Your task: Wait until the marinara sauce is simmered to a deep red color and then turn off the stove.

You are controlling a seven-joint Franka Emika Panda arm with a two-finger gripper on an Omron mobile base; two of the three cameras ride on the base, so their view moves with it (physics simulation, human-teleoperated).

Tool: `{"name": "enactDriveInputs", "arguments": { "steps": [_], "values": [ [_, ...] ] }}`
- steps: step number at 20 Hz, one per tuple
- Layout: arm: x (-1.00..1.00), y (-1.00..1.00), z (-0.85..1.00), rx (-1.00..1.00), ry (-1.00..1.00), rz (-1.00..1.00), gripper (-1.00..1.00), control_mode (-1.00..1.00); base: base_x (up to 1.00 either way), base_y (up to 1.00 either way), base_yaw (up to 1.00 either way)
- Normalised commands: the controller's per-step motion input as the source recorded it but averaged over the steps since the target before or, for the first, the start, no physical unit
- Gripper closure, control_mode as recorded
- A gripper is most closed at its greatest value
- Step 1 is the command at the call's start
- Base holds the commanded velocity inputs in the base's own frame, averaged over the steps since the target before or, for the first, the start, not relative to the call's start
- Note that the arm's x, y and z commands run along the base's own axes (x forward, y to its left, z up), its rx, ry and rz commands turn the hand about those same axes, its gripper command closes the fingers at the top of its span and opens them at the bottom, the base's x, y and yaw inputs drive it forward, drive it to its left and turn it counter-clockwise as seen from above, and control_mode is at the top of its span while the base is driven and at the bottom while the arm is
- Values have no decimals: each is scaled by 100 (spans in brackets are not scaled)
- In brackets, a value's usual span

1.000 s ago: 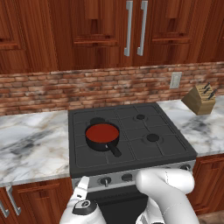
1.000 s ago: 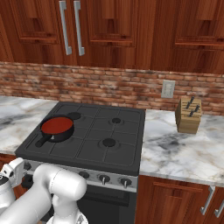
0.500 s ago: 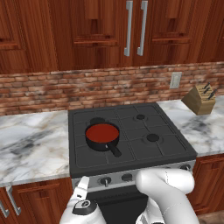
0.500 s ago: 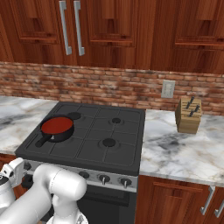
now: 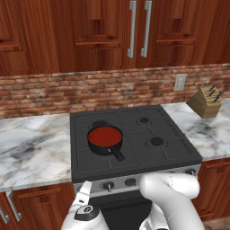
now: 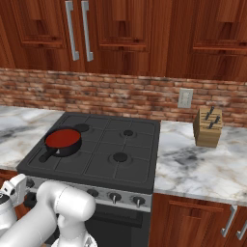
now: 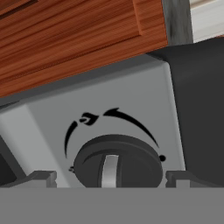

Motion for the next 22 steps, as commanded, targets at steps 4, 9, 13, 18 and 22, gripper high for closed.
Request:
{"name": "enactDriveInputs", "arguments": {
  "steps": [4,9,13,18,22],
  "values": [
    [0,0,0,0,0,0,-100,-100,0,0,0],
    [0,0,0,0,0,0,-100,-100,0,0,0],
    [0,0,0,0,0,0,-100,-100,0,0,0],
    [0,0,0,0,0,0,-100,-100,0,0,0],
    [0,0,0,0,0,0,-100,-100,0,0,0]
  ]
}}
